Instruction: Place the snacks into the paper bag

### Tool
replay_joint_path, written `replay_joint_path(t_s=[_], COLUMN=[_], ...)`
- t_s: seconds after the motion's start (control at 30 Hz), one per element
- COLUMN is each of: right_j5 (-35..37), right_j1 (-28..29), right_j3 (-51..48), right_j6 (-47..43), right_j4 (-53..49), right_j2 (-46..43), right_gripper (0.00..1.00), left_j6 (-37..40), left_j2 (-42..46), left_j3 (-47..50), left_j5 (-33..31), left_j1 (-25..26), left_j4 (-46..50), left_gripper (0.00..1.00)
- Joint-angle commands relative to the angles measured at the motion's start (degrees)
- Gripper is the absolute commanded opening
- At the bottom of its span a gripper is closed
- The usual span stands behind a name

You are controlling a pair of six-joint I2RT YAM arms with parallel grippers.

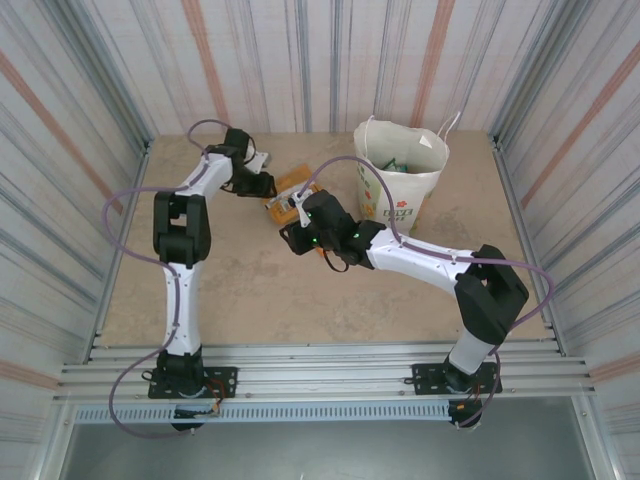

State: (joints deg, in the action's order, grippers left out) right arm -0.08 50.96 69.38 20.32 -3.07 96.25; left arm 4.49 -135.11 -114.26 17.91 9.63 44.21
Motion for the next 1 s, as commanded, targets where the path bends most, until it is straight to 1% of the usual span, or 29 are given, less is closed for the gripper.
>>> replay_joint_path(t_s=[0.0,0.27,0.33,0.43,0.6,0.67,0.8,0.97], right_j5=[0.2,1.3,1.6,2.5,3.5,3.9,4.1,4.2], right_j1=[-0.3,-0.2,-0.2,-0.2,-0.2,-0.2,-0.3,-0.4], right_j3=[-1.1,-2.7,-3.2,-3.8,-4.3,-4.6,-4.8,-4.9], right_j6=[-1.2,-1.2,-1.2,-1.4,-1.8,-1.8,-1.8,-1.9], right_j4=[-0.7,-0.4,-0.4,-0.4,-1.0,-0.9,-1.0,-1.1], right_j2=[-2.6,-5.5,-6.2,-7.1,-8.0,-8.2,-8.3,-8.5], right_gripper=[0.46,0.46,0.46,0.46,0.46,0.46,0.46,0.46], left_j6=[3.0,2.4,2.1,1.3,-0.6,-1.8,-5.4,-9.4], left_j2=[0.8,10.3,12.4,13.9,11.5,9.8,7.0,1.9], left_j3=[1.4,11.7,12.5,11.5,5.2,2.6,-0.9,-4.4], left_j5=[-1.7,5.8,6.0,4.6,-1.8,-3.1,-4.4,-3.6], left_j1=[0.9,2.5,2.8,2.9,2.9,2.9,2.9,2.9], left_j4=[6.5,7.7,7.1,5.7,4.0,2.2,-3.6,-10.8], left_gripper=[0.63,0.63,0.63,0.65,0.67,0.69,0.71,0.72])
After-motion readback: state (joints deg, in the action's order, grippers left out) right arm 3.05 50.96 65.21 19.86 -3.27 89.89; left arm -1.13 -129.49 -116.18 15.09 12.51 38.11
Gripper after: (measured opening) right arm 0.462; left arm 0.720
